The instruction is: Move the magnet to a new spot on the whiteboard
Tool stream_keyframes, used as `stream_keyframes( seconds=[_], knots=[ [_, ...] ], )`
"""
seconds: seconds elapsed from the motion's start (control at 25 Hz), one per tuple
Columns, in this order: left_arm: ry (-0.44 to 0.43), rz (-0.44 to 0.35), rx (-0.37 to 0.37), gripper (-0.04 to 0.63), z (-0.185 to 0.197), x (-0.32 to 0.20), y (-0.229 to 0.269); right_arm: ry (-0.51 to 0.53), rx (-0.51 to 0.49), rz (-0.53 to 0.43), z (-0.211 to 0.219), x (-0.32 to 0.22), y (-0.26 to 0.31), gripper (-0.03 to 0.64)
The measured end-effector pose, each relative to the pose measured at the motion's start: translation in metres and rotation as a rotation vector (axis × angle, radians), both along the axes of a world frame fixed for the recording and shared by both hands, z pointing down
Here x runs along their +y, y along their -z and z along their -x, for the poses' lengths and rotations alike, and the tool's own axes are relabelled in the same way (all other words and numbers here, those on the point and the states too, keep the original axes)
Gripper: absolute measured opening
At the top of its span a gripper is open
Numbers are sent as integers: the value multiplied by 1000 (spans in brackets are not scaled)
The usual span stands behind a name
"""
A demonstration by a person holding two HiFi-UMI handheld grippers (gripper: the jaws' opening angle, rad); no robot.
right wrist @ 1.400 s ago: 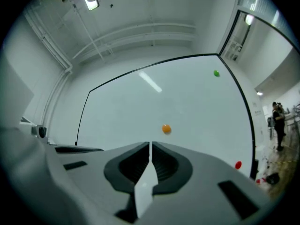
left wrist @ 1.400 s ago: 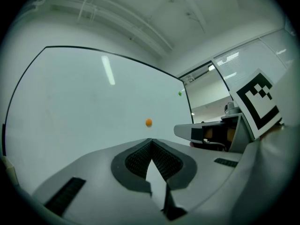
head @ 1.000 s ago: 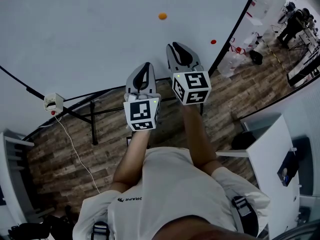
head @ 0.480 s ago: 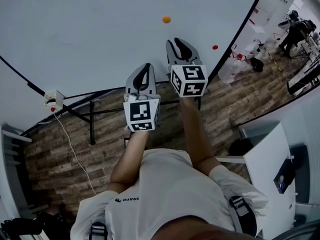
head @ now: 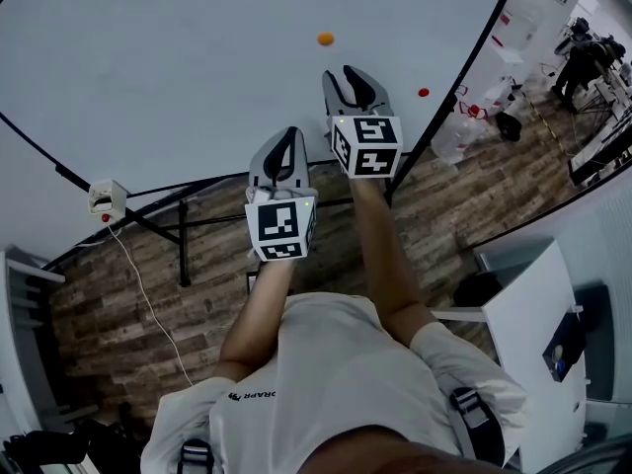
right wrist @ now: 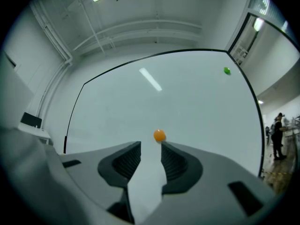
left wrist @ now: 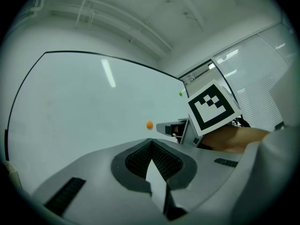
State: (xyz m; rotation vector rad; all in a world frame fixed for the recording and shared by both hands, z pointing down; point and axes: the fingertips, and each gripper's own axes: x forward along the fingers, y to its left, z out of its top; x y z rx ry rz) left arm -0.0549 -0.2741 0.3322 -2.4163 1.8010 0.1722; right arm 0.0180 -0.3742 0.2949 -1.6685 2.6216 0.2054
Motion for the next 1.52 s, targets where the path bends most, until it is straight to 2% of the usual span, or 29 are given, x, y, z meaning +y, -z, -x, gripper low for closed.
stream_keyframes(
  seconds=[0.2,0.52,0.64,1.52],
  knots=[
    [1,1,-12,3,2,-2,-4,2,-22,13,4,-12,3,132],
    [10,2,-20,3,2,1,-5,-33,4,45,5,-30,1,133],
    [13,0,-18,3,3,1,-4,-30,1,57,9,-37,-3,153],
    [13,-12,-5,2,2,-5,2,-52,22,56,12,-74,13,160]
  ],
)
